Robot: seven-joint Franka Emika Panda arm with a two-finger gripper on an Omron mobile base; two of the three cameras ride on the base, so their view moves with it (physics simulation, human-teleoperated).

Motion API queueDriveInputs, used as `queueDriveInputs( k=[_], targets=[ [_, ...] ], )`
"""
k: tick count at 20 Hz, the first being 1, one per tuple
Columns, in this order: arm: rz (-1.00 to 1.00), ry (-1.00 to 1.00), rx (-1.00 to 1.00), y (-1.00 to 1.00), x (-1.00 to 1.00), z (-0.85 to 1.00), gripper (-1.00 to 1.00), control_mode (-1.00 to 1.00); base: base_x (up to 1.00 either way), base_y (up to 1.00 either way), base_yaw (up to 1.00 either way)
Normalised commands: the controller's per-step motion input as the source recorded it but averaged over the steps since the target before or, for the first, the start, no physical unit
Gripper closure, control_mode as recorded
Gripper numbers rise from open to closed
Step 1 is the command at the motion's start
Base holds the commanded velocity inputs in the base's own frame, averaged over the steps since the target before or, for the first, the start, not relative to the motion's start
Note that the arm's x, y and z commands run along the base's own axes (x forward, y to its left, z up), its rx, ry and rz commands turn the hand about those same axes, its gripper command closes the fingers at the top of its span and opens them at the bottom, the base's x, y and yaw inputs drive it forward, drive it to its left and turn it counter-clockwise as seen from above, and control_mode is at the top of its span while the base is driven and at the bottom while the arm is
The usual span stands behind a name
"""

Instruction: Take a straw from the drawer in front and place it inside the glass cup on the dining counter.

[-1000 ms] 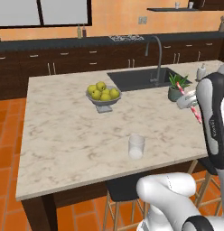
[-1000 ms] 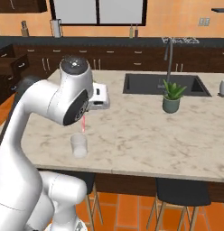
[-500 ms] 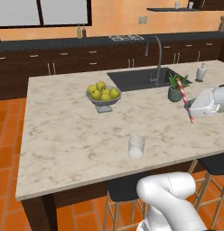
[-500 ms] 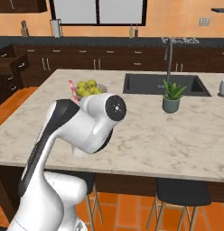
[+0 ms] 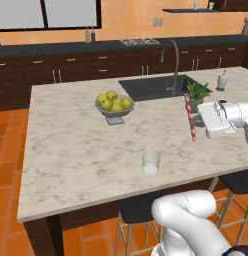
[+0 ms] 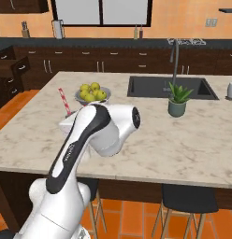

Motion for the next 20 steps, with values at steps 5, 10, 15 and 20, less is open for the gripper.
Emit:
queueDriveInputs(
  k=[5,10,15,20],
  targets=[
    [0.25,0.0,0.18,0.32,0.03,-0.28,1.0,-1.0,0.0,0.0,0.0],
    [0.11,0.01,0.13,0.38,0.06,-0.33,1.0,-1.0,0.0,0.0,0.0],
    [0.02,0.0,0.06,0.19,0.0,-0.34,1.0,-1.0,0.0,0.0,0.0],
    [0.0,0.0,0.02,0.08,0.19,-0.26,1.0,-1.0,0.0,0.0,0.0]
  ],
)
